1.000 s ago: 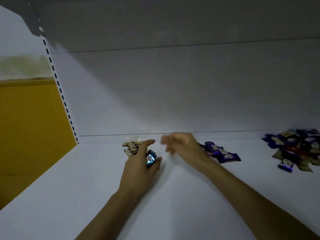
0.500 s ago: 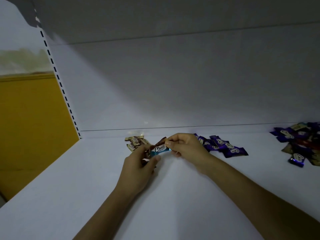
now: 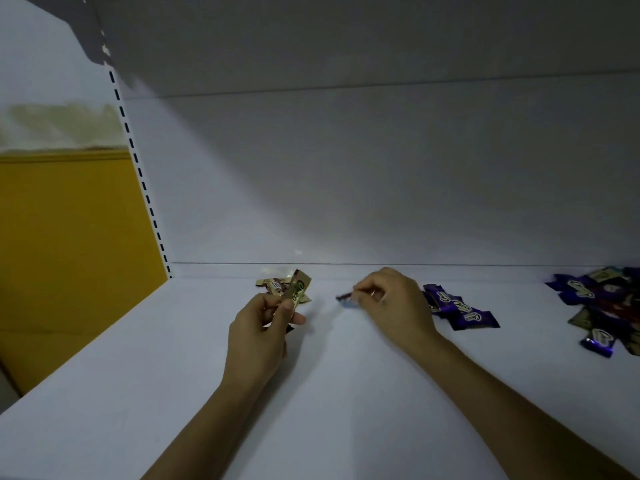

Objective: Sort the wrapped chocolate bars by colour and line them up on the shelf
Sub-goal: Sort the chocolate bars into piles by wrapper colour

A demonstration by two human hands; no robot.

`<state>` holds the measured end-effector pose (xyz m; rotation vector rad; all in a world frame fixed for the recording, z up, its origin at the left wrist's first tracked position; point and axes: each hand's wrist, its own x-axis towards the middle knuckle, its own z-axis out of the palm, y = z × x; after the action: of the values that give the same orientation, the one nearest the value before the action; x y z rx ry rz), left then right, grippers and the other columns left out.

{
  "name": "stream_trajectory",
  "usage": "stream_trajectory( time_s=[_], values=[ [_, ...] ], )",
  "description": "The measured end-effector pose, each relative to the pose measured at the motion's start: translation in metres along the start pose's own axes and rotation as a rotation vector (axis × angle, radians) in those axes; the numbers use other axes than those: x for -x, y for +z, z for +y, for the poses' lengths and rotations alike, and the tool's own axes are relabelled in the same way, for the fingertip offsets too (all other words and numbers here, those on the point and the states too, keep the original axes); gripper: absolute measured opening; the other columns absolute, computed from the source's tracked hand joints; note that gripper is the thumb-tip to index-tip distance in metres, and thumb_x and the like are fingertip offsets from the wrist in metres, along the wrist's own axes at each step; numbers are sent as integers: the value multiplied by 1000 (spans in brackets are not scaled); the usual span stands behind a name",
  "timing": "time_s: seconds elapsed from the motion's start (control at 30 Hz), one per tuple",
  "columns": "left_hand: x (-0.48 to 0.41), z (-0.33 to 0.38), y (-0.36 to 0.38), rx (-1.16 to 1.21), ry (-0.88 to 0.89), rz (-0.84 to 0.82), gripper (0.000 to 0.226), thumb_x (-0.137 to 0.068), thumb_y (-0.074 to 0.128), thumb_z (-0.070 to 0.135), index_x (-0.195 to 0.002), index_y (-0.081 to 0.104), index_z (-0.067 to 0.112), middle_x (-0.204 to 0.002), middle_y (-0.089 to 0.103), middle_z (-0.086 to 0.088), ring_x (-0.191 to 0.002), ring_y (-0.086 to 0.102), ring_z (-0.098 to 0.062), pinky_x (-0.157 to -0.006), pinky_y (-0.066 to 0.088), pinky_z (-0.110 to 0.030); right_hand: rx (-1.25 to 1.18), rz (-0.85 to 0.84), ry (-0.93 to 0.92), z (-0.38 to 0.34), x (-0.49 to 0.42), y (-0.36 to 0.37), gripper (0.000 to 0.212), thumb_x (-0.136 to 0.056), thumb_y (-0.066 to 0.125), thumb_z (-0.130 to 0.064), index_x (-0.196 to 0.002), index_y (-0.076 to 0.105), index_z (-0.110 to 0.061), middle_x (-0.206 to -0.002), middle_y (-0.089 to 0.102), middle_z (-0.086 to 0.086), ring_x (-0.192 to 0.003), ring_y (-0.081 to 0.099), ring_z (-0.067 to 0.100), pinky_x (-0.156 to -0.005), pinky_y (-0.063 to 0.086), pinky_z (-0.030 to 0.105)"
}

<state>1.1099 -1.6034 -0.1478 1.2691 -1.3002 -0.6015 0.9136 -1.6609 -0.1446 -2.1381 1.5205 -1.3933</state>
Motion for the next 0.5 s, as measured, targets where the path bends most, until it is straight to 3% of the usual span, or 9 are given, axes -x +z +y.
stream_trajectory(
  time_s=[0.07,0.13,0.2,0.3,0.4,0.5],
  values=[
    [-1,-1,-1,25,-24,17,16,-98,53,20,-87,62,13,-76,74,6,-36,41,-9,-38,38,-18,222,-220,-45,1,4,3,21,-77,72,-43,-71,71,-23,-77,58,-10,-69,54,6,-60,36,20],
    [-1,-2,-1,25,-22,-10,15,-97,53,21,-88,63,13,-76,74,5,-35,40,-8,-38,36,-17,281,-264,-41,-4,6,4,46,-77,62,-62,-59,65,-19,-63,54,-4,-58,51,7,-55,28,21],
    [0,-1,1,17,11,-76,14,-97,54,20,-90,64,14,-75,74,5,-35,40,-5,-39,35,-15,27,-200,29,-16,4,1,47,-77,54,-68,-56,60,-27,-56,54,-7,-53,50,4,-55,33,19],
    [4,3,4,1,113,-169,12,-95,56,16,-91,67,17,-76,73,2,-43,52,3,-47,37,-7,-535,-282,150,-34,0,0,20,-75,66,-53,-75,70,-33,-66,68,-12,-58,60,-1,-59,46,16],
    [3,2,4,14,131,-110,16,-97,52,22,-93,67,18,-82,72,2,-51,57,2,-53,43,-10,-575,-327,180,-41,-8,9,7,-84,70,-24,-77,72,-24,-65,68,-8,-53,59,3,-53,47,20],
    [-9,3,-3,312,-226,65,35,-102,37,37,-94,67,21,-80,72,1,-42,45,-6,-39,34,-17,-604,-110,308,-43,-33,22,13,-87,67,-17,-75,70,-21,-75,71,-1,-56,65,6,-56,52,18]
  ],
)
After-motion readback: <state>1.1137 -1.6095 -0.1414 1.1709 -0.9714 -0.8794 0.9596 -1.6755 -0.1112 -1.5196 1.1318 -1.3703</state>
